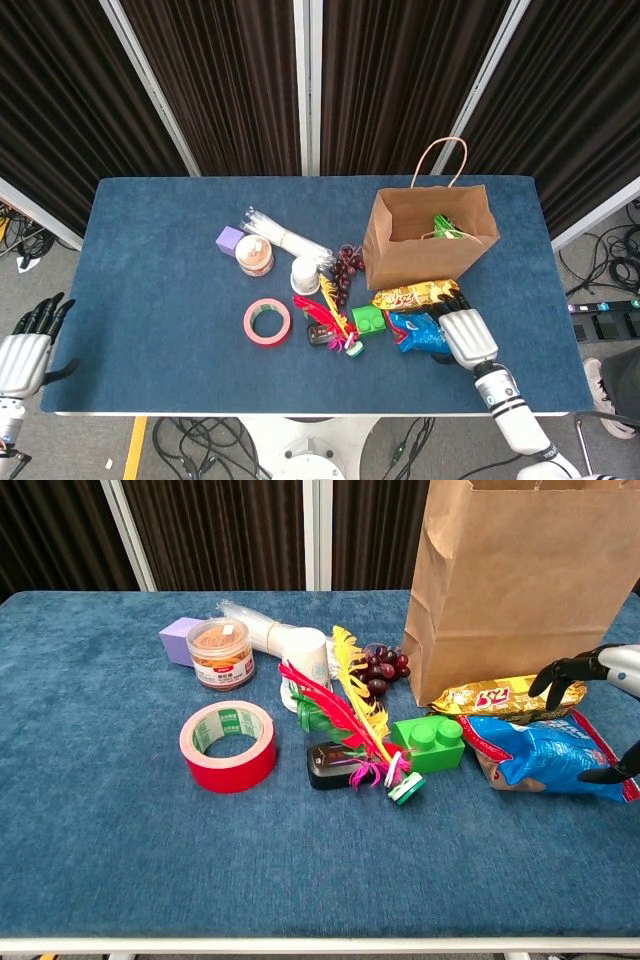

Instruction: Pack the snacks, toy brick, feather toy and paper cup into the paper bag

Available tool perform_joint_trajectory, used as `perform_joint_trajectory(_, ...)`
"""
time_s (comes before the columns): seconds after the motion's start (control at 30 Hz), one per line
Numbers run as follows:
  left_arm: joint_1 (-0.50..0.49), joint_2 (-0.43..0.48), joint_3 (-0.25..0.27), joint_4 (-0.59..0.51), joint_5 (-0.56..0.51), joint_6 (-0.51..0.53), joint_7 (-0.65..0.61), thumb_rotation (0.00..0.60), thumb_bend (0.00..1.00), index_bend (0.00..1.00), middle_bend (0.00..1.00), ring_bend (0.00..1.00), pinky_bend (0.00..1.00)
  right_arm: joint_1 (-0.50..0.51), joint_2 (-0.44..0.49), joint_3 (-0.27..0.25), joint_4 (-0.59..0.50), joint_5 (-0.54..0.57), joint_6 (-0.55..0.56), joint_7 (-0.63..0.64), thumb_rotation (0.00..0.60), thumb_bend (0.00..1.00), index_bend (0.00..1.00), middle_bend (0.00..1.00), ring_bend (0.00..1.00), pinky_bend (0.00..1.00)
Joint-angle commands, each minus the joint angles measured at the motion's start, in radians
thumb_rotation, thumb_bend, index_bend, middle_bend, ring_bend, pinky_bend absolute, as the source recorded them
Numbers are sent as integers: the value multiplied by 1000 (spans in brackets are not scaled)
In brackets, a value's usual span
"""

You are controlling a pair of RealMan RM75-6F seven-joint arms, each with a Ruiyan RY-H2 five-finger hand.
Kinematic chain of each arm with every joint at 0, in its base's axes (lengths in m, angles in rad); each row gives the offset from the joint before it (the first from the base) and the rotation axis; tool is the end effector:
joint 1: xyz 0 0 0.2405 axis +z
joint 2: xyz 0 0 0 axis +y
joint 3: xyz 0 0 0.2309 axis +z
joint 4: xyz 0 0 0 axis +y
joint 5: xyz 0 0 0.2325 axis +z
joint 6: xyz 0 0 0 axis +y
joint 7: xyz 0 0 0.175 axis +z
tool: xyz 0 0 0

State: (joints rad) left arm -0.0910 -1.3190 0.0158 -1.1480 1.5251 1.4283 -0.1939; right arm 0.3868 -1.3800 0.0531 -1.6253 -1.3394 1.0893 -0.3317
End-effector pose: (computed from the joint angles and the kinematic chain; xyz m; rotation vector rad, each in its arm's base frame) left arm -0.3742 0.2042 0.0994 -1.4645 -0.9223 -0.7853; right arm -0.2174 -0.2694 -0.0132 1.8009 -0.9862 0.7802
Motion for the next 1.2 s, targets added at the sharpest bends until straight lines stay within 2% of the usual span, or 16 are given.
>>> perform_joint_trajectory(0.03,-2,-4,0,7,0,-3,-5,600,257,103,84,24,166,10,-17,-1,15,19,-19,-16,600,0,244,304,131,79)
perform_joint_trajectory(0.5,2,-17,-2,44,-5,-5,-35,600,257,104,84,24,166,39,-82,1,46,82,-49,-85,600,0,243,309,139,81)
perform_joint_trajectory(0.63,2,-23,-2,56,-6,-7,-44,600,257,104,84,24,166,47,-108,8,62,103,-43,-116,600,30,247,321,146,105)
perform_joint_trajectory(0.77,3,-27,0,66,-6,-9,-52,600,257,104,85,24,166,55,-135,14,83,122,-36,-148,600,89,339,386,203,193)
perform_joint_trajectory(0.9,4,-30,0,72,-6,-9,-59,600,257,104,84,24,166,59,-154,12,98,136,-22,-194,600,160,441,414,278,342)
perform_joint_trajectory(1.07,4,-30,-1,73,-4,-6,-64,600,257,104,84,24,166,50,-157,8,96,107,17,-182,600,222,600,514,389,461)
perform_joint_trajectory(1.2,4,-29,0,70,-2,-5,-63,600,257,104,84,24,166,38,-140,4,80,73,56,-166,600,252,652,549,425,496)
